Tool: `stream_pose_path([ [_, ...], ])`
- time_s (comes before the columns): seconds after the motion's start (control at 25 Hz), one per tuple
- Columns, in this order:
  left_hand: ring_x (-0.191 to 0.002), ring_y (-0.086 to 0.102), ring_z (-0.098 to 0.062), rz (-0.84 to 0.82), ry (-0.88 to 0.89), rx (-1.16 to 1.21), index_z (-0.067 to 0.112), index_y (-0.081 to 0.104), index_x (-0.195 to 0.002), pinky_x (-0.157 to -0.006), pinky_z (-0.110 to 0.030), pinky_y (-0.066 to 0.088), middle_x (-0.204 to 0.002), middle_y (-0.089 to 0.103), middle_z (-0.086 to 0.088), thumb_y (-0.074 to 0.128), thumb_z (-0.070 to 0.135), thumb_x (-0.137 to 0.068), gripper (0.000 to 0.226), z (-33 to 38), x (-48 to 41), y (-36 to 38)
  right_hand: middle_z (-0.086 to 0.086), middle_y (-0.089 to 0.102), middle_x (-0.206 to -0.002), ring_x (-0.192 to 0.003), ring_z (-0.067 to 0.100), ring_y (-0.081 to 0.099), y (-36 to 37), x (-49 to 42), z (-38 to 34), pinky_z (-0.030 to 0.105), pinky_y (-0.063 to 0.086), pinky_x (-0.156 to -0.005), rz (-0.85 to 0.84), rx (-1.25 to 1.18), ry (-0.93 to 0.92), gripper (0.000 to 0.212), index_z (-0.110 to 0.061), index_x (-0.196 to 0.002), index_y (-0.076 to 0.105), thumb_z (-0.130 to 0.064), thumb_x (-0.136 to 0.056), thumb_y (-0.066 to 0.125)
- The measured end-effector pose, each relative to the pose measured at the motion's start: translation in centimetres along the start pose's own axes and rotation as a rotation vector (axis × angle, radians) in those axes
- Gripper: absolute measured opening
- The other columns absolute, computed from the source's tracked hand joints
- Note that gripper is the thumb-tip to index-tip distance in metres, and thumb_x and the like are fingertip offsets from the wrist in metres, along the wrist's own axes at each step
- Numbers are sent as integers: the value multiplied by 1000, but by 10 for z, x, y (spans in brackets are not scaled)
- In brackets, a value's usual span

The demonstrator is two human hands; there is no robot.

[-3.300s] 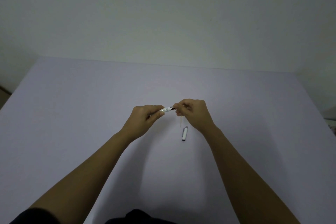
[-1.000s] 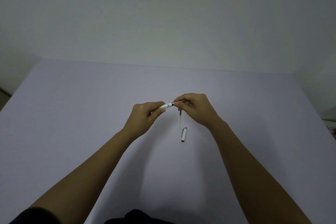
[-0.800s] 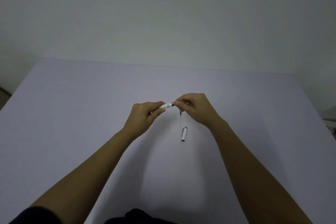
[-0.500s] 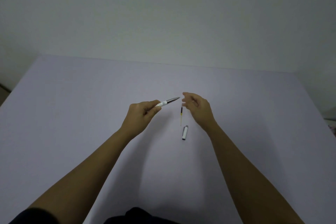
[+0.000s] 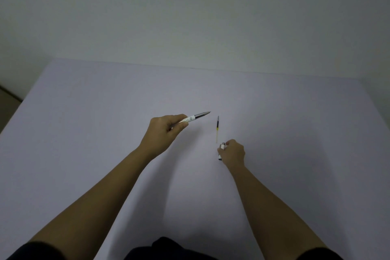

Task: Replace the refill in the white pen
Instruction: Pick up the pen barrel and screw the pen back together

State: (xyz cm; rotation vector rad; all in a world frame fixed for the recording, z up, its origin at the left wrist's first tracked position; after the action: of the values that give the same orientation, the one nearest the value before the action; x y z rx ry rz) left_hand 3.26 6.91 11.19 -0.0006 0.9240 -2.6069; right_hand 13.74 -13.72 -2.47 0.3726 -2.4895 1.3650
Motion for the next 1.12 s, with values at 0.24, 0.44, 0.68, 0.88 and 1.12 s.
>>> stream_pose_path([
  [0.24,-55,43,-6,-10,7,-22,23,70,-99,-51,-12,32,-53,45,10,58,24,-90,15,-2,0,3,13,73,-104,-99,27,66,-11,-4,-8,25,46,-76,-8,-173,43,27,-6,-105,69,-21,-83,66],
  [0.44,-52,44,-5,-13,-16,-32,23,70,-97,-52,-13,34,-50,45,12,58,24,-90,14,-5,1,8,14,73,-95,-88,21,68,-46,-7,-39,30,55,-81,-40,-812,84,17,-10,-91,68,-16,-75,73],
  [0.68,-50,41,-7,11,-53,14,23,70,-93,-49,-14,32,-51,43,8,59,24,-89,12,-5,7,14,4,72,-85,-82,9,69,-77,12,-78,13,55,-68,-202,-1219,-64,16,-5,-99,62,-10,-84,66],
  [0.88,-48,40,-7,34,-48,20,23,70,-91,-48,-13,31,-48,40,8,59,24,-89,11,-2,6,9,6,70,-90,-85,11,68,-76,20,-82,17,54,-74,-240,-1223,-83,23,-2,-107,58,-10,-86,64],
  [1.12,-49,40,-6,23,-38,14,22,70,-95,-48,-13,31,-49,42,9,59,24,-89,13,1,6,12,3,73,-86,-84,9,69,-71,27,-88,19,54,-77,-286,-1206,-105,16,-6,-101,60,-12,-86,64],
])
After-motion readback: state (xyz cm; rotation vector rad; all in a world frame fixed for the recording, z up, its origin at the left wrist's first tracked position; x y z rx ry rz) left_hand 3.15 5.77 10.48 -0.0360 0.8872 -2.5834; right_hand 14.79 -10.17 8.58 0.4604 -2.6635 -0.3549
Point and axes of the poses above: each hand's wrist, its own x-axis away from the middle knuckle, its own y-axis out of the palm, z = x × y, the point moved 6 cm from there along -x, towards the middle knuckle
